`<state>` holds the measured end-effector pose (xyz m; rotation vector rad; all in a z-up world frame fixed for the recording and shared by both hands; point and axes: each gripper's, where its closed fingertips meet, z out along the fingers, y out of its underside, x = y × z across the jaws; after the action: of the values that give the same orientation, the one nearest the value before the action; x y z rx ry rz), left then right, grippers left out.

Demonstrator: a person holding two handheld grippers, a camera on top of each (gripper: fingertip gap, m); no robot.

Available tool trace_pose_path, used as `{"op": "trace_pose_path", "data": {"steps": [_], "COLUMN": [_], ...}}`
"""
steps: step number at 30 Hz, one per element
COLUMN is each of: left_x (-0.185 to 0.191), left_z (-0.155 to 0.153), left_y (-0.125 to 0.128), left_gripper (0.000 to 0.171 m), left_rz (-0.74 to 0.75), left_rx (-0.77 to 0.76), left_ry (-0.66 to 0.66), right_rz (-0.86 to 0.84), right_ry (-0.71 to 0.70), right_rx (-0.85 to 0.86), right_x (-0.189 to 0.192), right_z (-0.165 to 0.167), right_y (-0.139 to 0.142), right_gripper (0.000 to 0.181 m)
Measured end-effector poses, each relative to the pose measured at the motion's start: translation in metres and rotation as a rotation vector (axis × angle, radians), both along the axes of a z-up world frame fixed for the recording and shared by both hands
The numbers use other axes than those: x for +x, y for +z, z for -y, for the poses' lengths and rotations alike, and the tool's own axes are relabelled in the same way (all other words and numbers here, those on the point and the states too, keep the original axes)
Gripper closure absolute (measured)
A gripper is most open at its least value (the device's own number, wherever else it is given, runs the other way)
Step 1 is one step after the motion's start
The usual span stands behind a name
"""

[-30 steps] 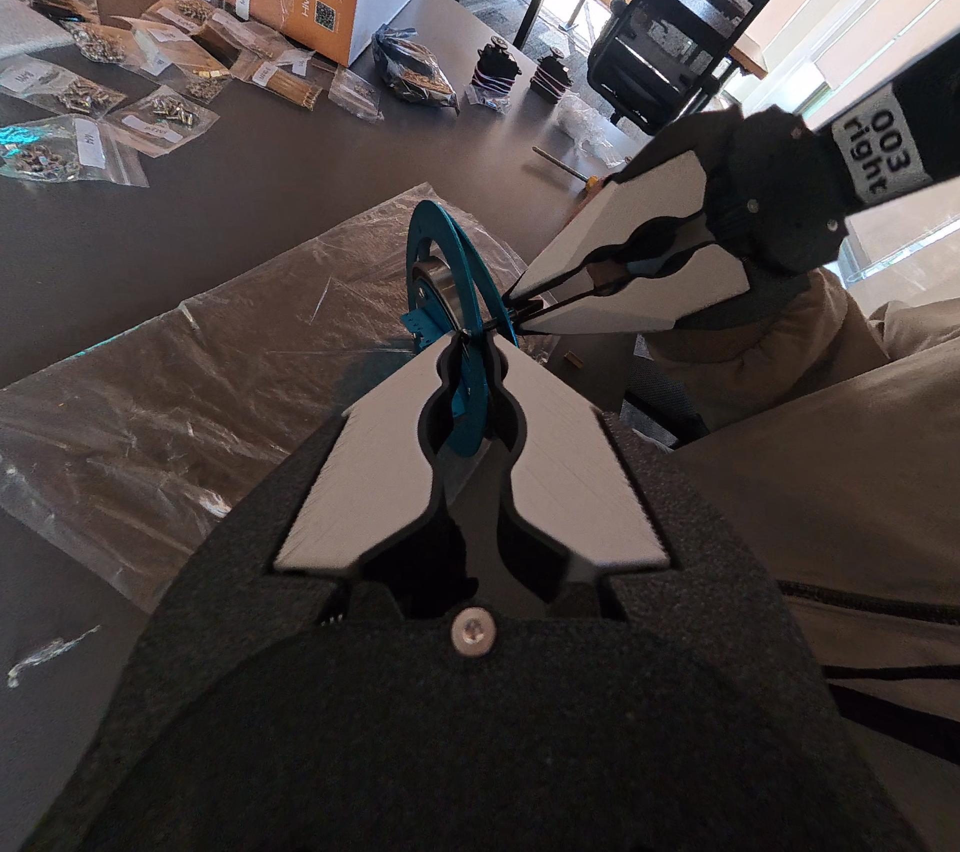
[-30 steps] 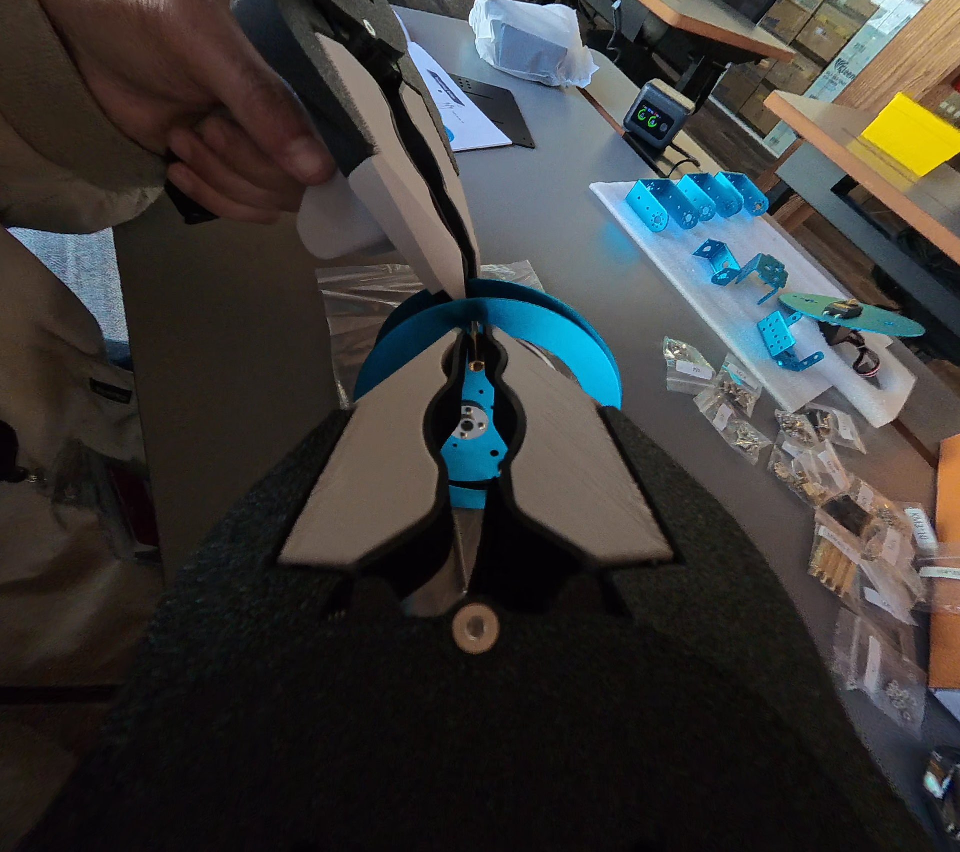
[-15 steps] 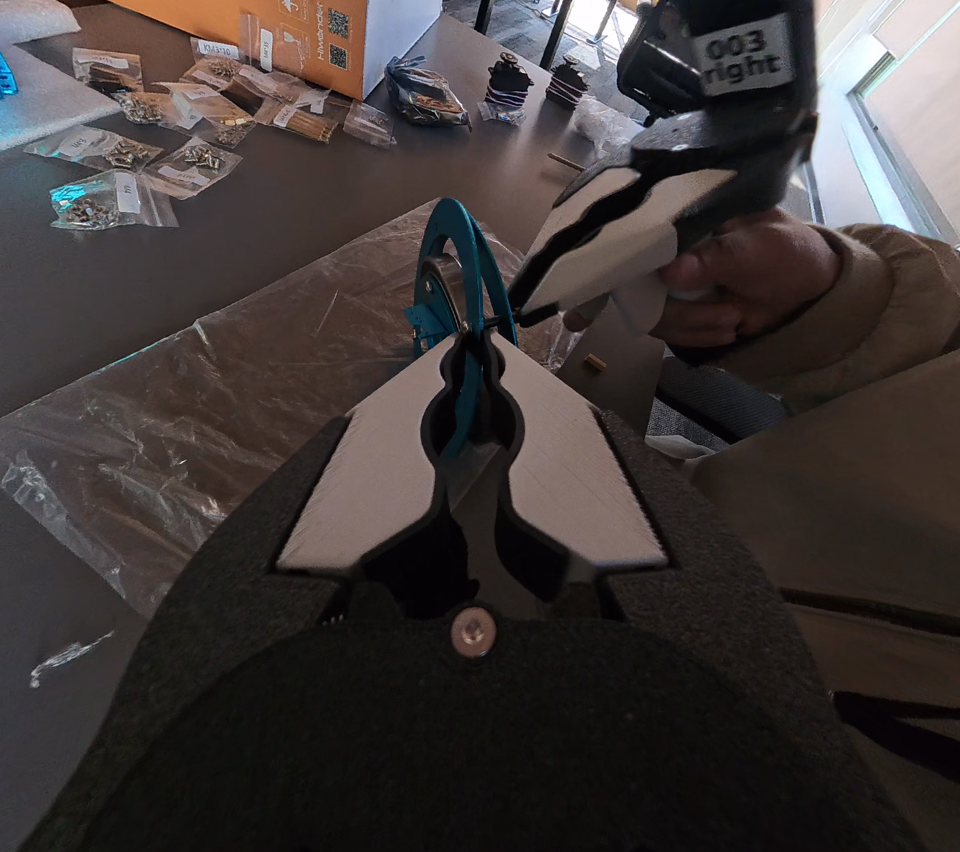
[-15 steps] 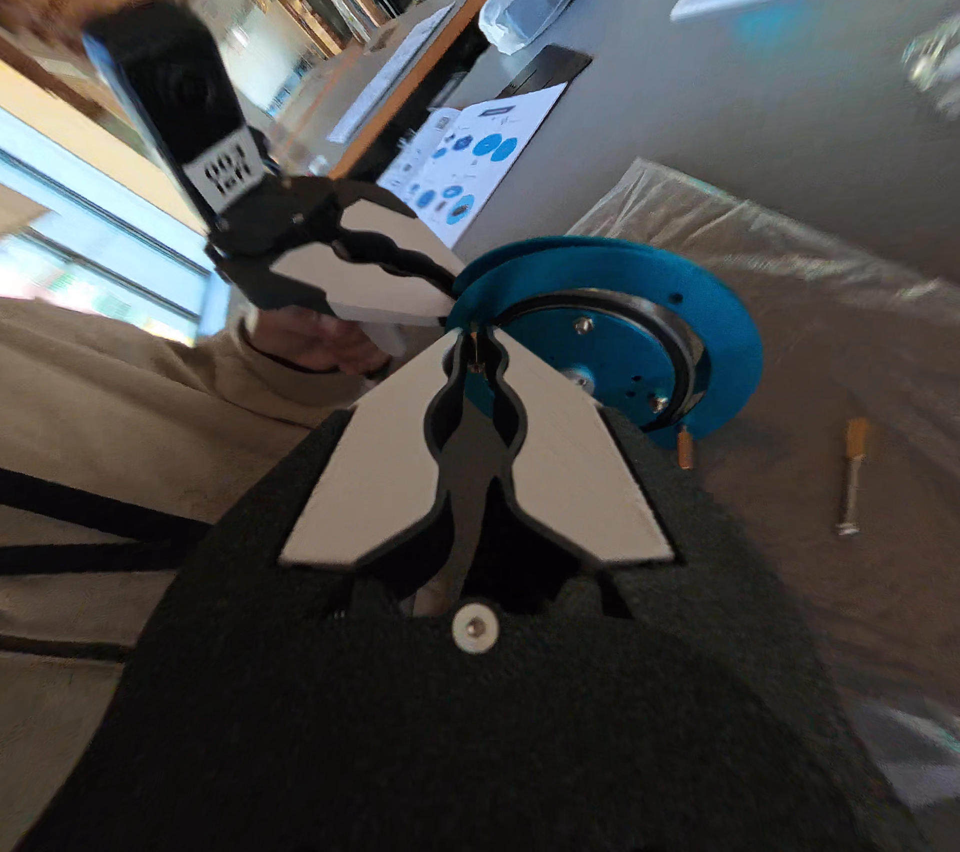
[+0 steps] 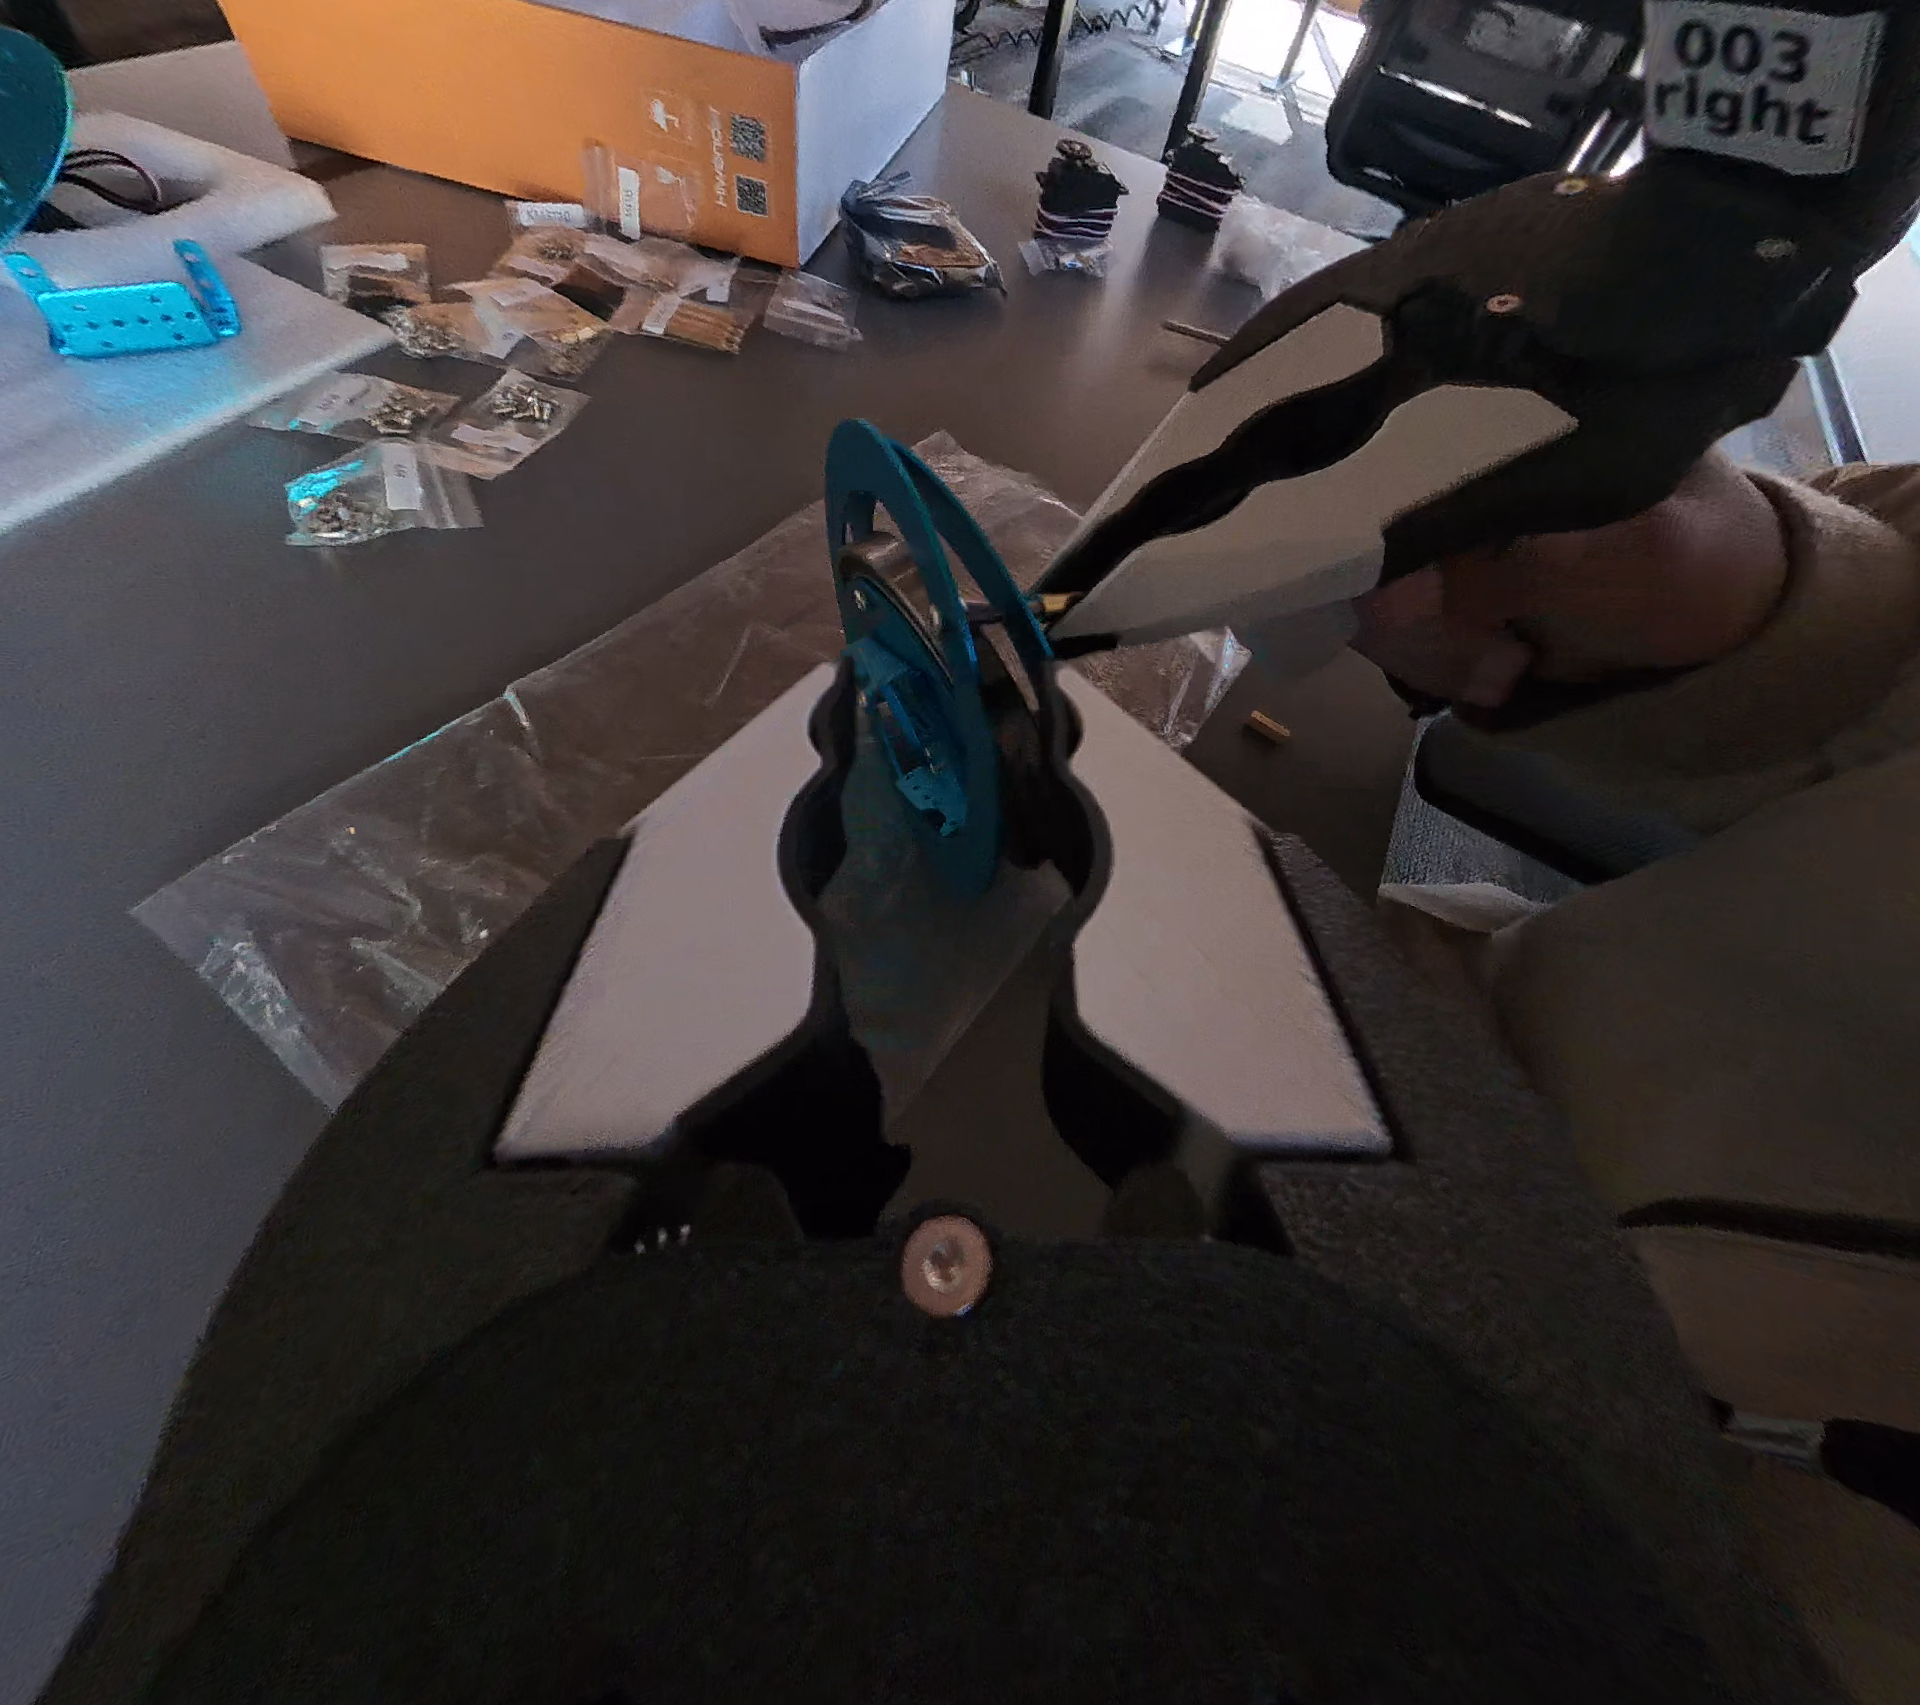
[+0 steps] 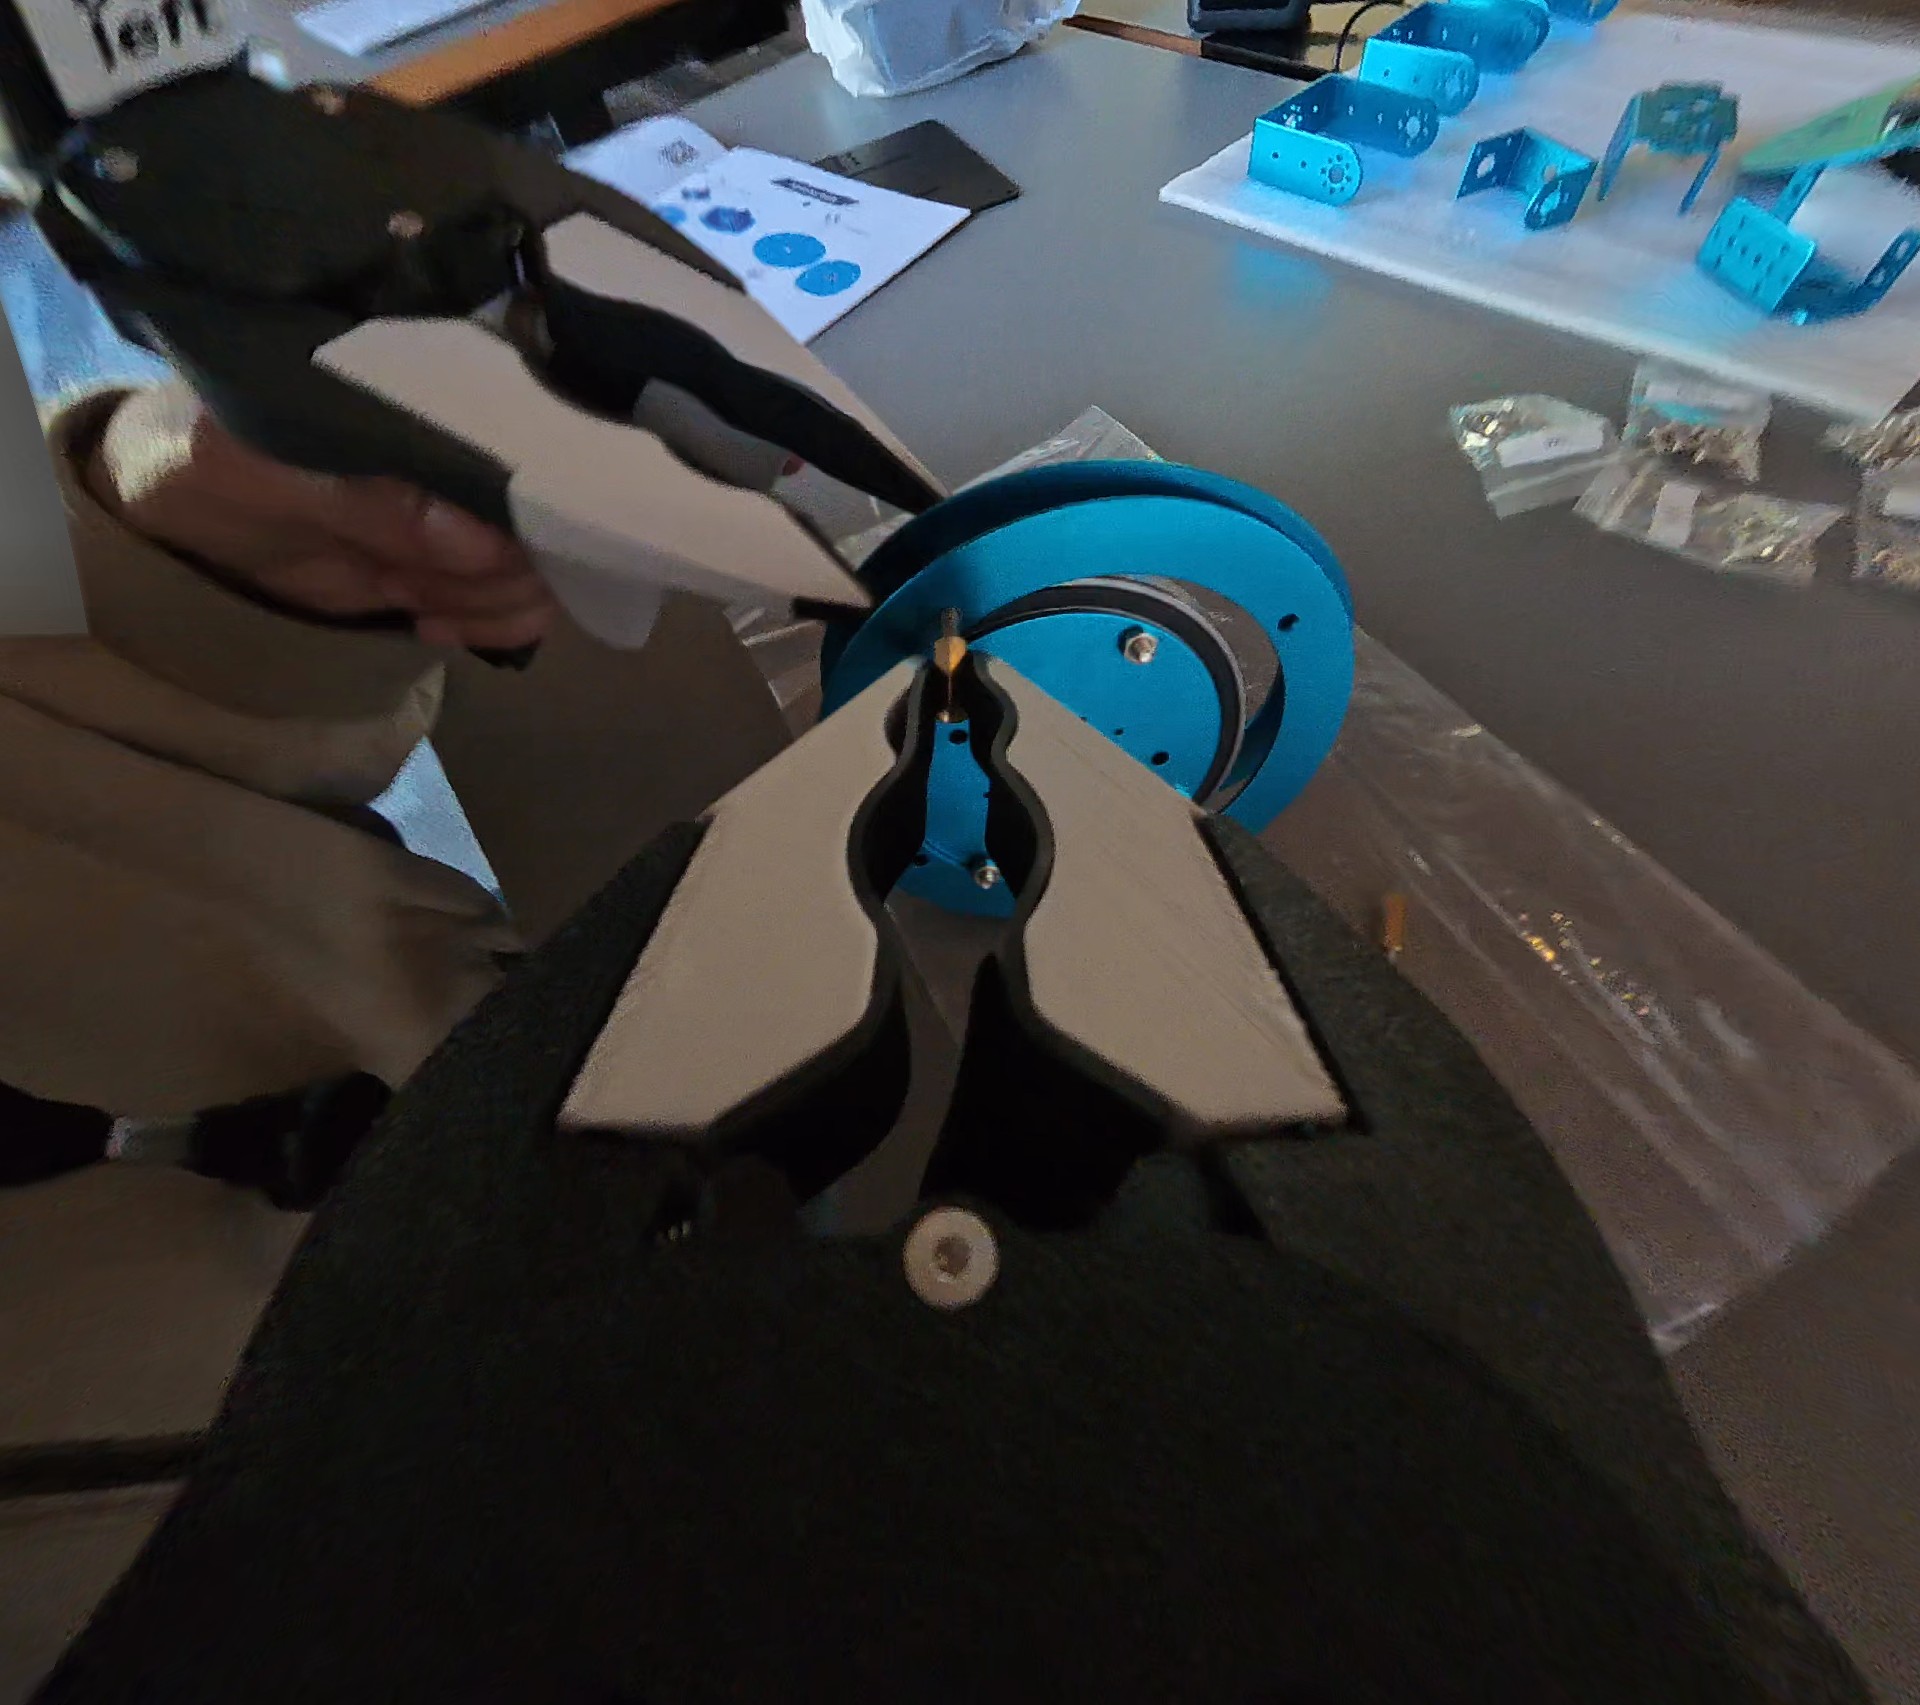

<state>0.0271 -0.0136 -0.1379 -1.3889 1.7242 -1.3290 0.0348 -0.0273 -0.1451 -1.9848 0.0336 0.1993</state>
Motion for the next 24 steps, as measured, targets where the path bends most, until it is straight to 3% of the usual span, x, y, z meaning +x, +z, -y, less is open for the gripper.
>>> {"op": "trace_pose_path", "data": {"steps": [2,5,8,10,14,17,20,24], "left_x": [-0.003,0.0,0.004,0.003,0.005,0.007,0.008,0.008], "left_z": [0.005,0.011,0.015,0.022,0.026,0.03,0.034,0.034], "left_y": [-0.003,-0.006,-0.004,-0.001,0.001,-0.001,-0.003,-0.002], "left_gripper": [0.12,0.117,0.121,0.137,0.144,0.144,0.144,0.157], "left_rz": [-0.006,0.0,0.03,0.055,0.1,0.053,-0.009,-0.016], "left_rx": [-0.044,-0.059,-0.018,0.013,0.118,0.053,-0.076,-0.09], "left_ry": [0.005,0.031,0.028,-0.011,-0.049,-0.071,-0.086,-0.067], "right_rz": [-0.039,-0.011,0.008,-0.034,-0.24,-0.312,-0.281,-0.211], "right_ry": [-0.028,-0.042,-0.059,-0.05,-0.02,-0.01,0.014,0.034], "right_rx": [0.008,0.008,0.015,0.022,0.061,0.1,0.124,0.148], "right_x": [0.003,0.001,-0.001,-0.001,-0.002,-0.001,0.0,0.001], "right_z": [0.001,0.001,0.003,0.006,0.012,0.015,0.018,0.018], "right_y": [0.001,0.001,0.001,0.001,0.002,0.003,0.003,0.002], "right_gripper": [0.177,0.177,0.177,0.177,0.177,0.177,0.177,0.177]}}
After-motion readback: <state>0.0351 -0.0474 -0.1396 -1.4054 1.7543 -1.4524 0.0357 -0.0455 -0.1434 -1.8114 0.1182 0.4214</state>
